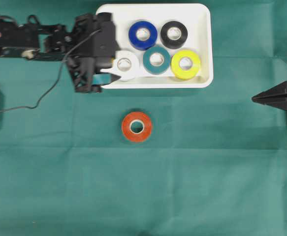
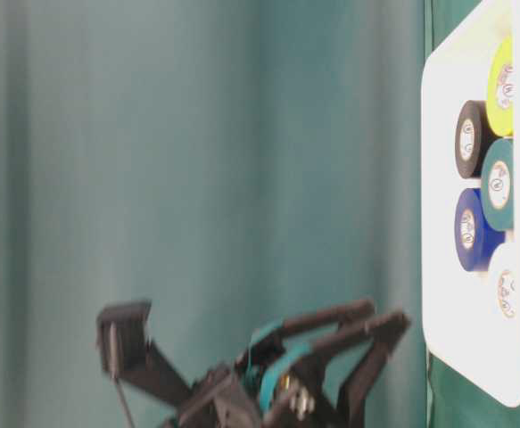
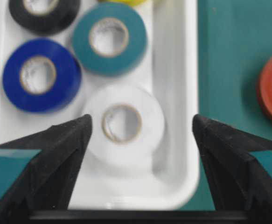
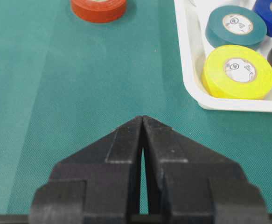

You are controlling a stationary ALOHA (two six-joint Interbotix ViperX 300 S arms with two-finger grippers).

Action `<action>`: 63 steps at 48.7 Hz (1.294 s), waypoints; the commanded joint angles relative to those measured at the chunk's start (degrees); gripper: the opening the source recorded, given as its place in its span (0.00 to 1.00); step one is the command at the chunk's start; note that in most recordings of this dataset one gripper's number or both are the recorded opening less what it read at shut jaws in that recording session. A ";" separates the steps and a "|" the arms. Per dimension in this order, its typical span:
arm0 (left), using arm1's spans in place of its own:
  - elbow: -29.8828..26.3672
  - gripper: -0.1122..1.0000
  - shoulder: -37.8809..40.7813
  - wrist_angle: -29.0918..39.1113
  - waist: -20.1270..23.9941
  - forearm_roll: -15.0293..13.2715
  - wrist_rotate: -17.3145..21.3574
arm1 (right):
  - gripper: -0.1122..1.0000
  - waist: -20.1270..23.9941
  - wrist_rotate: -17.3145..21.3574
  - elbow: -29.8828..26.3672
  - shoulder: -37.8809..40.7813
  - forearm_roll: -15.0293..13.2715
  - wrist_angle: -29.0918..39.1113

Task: Put the tape into the white case with the left arm.
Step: 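Withdraw the open left gripper out of the tray to the left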

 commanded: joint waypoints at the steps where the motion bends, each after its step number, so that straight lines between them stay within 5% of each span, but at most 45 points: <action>1: 1.93 0.88 -3.87 -0.53 -0.44 -0.18 -0.09 | 0.02 -0.09 0.09 -0.53 0.35 -0.09 -0.62; 28: 13.18 0.88 -15.03 -0.26 -2.99 -0.09 0.00 | 0.02 -0.35 0.09 -0.53 0.35 -0.09 -0.62; 63: 14.50 0.88 -15.47 3.78 -17.14 -0.26 -0.26 | 0.02 -0.70 0.00 -0.62 0.35 -0.09 -0.62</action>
